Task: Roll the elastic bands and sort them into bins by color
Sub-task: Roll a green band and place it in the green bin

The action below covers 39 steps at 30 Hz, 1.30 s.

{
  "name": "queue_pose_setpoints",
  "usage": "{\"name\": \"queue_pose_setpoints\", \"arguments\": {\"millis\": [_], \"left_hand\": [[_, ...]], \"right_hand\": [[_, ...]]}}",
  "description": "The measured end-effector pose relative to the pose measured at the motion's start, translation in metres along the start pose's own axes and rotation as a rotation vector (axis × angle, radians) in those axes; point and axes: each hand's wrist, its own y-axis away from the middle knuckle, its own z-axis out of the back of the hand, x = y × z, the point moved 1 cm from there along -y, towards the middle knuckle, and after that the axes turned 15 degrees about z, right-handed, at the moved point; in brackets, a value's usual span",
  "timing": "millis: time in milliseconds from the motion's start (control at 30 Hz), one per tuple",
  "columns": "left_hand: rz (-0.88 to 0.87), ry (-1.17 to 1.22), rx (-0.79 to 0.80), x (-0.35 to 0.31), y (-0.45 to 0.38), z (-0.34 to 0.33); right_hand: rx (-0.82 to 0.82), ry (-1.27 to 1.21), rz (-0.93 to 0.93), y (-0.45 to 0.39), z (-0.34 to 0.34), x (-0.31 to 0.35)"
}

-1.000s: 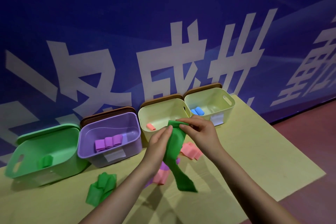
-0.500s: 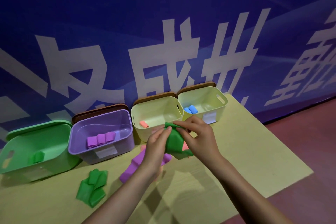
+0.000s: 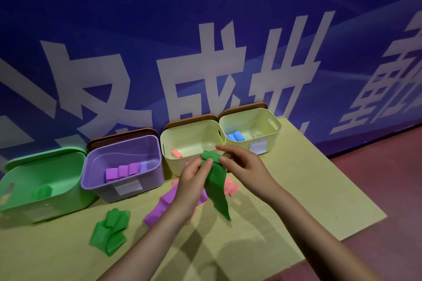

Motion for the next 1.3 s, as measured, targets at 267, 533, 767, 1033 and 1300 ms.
{"name": "queue_pose_setpoints", "arguments": {"millis": [267, 533, 767, 1033, 1300], "left_hand": [[-0.079, -0.126, -0.004, -0.008, -0.004, 0.011], [-0.139, -0.112, -0.016, -0.011, -0.006, 0.02], [0.145, 0.125, 0.057, -0.013, -0.015, 0.031], [0.116, 0.057, 0.055, -0.01, -0.011, 0.031], [0.097, 0.001, 0.038, -0.002, 0.002, 0.022]], "right_hand": [[0.004, -0.002, -0.009, -0.008, -0.011, -0.003], [-0.054, 0.067, 0.118, -0.017, -0.031, 0.007], [-0.181, 0.179, 0.207, -0.024, -0.039, 0.002], [-0.004, 0.282, 0.353, -0.015, -0.026, 0.005], [0.077, 0.023, 0.12, 0.005, -0.02, 0.006]]}}
